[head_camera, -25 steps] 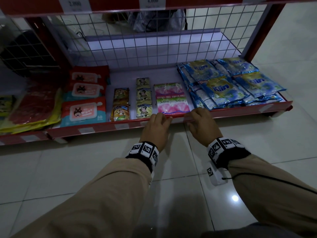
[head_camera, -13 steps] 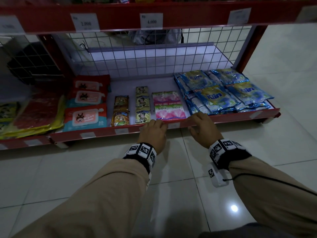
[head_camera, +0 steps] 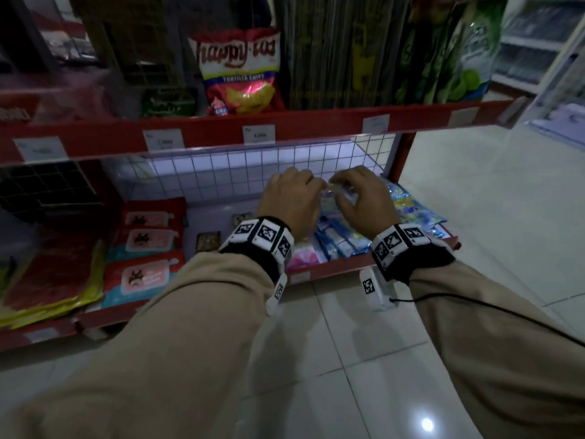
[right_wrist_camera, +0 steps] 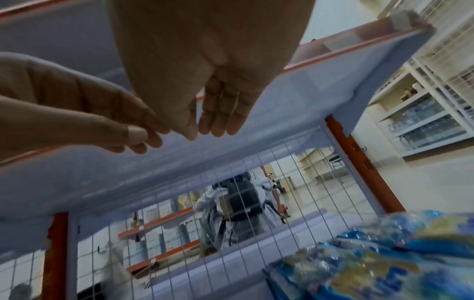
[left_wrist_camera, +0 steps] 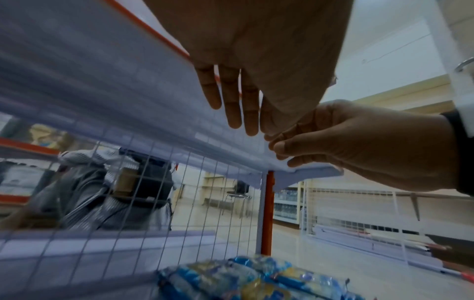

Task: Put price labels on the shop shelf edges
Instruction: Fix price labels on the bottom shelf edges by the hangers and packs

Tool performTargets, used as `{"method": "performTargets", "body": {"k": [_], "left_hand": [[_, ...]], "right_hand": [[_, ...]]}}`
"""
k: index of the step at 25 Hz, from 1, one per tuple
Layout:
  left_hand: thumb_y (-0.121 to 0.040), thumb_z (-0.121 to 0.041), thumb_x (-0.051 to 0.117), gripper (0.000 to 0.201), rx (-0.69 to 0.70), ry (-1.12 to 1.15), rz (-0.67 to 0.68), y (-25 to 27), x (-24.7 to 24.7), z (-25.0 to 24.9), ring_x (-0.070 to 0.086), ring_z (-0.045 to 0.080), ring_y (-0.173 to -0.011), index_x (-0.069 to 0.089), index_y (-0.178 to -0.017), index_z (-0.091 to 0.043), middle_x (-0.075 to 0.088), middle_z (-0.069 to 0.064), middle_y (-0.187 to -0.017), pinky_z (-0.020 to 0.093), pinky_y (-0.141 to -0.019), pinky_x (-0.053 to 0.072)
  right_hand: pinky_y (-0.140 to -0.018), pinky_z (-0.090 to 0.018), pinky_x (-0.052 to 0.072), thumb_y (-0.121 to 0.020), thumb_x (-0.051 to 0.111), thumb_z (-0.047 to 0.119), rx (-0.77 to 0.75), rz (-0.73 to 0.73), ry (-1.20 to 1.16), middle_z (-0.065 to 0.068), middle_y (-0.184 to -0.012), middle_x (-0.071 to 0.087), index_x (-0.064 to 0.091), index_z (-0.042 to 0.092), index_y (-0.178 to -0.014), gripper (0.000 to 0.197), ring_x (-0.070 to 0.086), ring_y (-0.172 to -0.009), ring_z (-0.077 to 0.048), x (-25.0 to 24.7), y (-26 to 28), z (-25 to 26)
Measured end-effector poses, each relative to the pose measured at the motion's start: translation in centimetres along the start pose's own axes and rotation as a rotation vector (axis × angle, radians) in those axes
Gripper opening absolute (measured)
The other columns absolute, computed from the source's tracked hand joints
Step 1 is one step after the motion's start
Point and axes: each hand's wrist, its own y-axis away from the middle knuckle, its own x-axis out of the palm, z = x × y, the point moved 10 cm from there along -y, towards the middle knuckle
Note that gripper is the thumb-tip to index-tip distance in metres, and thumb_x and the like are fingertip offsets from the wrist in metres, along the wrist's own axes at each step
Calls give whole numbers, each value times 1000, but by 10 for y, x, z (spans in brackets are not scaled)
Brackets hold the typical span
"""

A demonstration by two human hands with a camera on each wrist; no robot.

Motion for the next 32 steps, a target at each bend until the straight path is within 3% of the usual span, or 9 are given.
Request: {"method": "performTargets", "body": {"k": [6,11,14,20,23,26,32], "left_hand": [[-93,-32,47,32,94,-37,-118,-52,-57,-11,45,25,-110,54,-122,-20,55,2,-118,37,-86,33],[-91,-37,50,38,107,-110,-116,-73,-65,-14,40,26,-114,53,-123,-18,50,4,-121,38,-89,35],[-86,-35,53,39,94,-151,-154,-83,-66,-18,41,25,-111,52,-122,-17,49,4,-119,36,-88,35],[-73,-24,65,40,-19,-199,-308,-89,-58,-27,49,29,-98,59,-112,-14,54,8,-106,39,-82,39],[-69,-31,62,42,-102,-252,-371,-94,-51,-31,45,30,-96,55,-108,-16,51,9,-104,40,-82,35],[-74,-44,55,40,-187,-298,-408,-98,-47,-33,41,29,-95,52,-105,-17,48,8,-104,41,-82,31],[-78,-41,59,40,-259,-363,-425,-102,-43,-46,38,28,-96,52,-111,-19,49,8,-105,39,-81,31]], "right_hand": [[-77,-35,48,-88,61,14,25,-91,110,-9,-100,60,64,12,-106,18,57,-93,-24,-66,-39,4],[-74,-30,38,-86,62,15,125,-209,235,-9,-97,59,64,11,-102,17,54,-96,-29,-103,-46,-27],[-76,-34,42,-85,61,13,146,-246,265,-12,-103,58,64,10,-105,20,51,-102,-32,-110,-45,-43],[-69,-30,44,-80,62,9,-93,-339,267,-10,-103,58,67,12,-98,19,54,-99,-30,-111,-57,-50],[-79,-35,46,-82,60,12,-210,-352,269,-11,-105,61,66,10,-106,25,54,-98,-31,-109,-55,-57],[-79,-41,46,-84,61,19,-313,-329,294,-14,-106,61,65,8,-111,30,55,-93,-35,-106,-56,-60],[-73,-40,43,-78,61,32,-294,-267,277,-13,-105,56,62,12,-106,34,53,-93,-34,-107,-68,-66]]}}
